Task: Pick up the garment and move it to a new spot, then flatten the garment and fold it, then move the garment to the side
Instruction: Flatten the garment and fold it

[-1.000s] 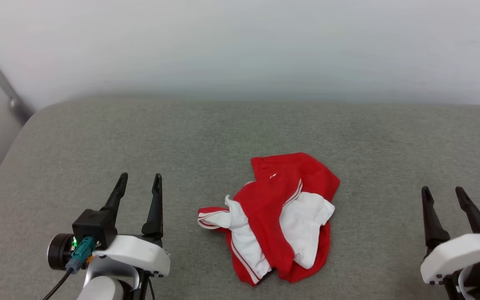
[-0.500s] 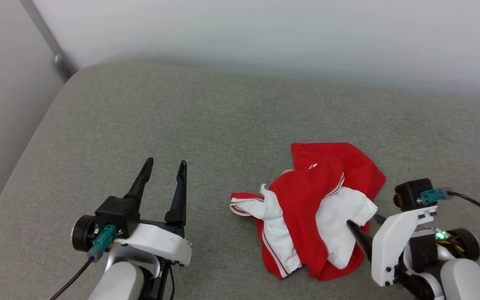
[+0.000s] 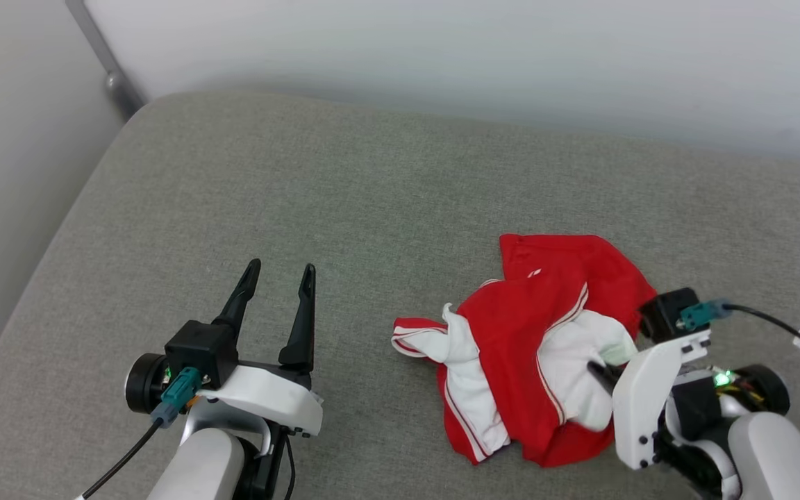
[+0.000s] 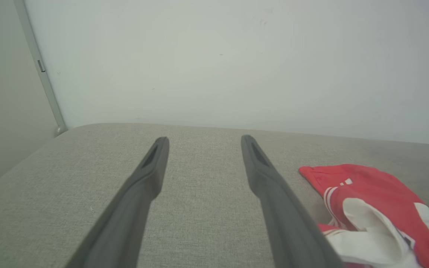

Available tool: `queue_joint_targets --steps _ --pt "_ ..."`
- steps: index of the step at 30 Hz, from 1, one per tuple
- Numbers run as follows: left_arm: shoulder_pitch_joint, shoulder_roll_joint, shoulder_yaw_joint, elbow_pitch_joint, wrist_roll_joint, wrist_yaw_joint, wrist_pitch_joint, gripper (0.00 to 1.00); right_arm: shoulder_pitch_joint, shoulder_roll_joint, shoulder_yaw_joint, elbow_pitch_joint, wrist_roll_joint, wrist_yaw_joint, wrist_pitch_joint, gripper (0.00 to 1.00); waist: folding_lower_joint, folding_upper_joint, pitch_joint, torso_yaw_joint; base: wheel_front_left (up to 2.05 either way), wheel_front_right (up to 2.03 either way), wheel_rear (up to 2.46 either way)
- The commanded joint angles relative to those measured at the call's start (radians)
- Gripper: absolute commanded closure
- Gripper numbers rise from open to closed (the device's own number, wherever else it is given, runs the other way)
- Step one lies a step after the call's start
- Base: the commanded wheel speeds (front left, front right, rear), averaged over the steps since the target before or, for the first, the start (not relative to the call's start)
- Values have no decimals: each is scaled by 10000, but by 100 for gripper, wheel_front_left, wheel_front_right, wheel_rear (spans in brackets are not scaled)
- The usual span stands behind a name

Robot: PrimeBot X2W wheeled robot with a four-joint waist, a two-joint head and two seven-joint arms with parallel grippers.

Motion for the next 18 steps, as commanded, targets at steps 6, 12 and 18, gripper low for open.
queue_joint_targets --steps 6,12,18 --pt "150 -3 105 24 15 20 -66 0 -604 -602 -202 -716 -321 -5 -542 100 -1 0 -345 -362 0 0 0" --pt "353 38 178 -37 3 101 -75 0 -253 -999 -1810 -1557 -813 -5 -425 100 -1 0 -570 -743 0 0 0" --pt "503 115 200 -112 -60 181 -77 0 1159 -546 -4412 -1614 -1236 -5 -119 100 -1 0 -604 -963 0 0 0"
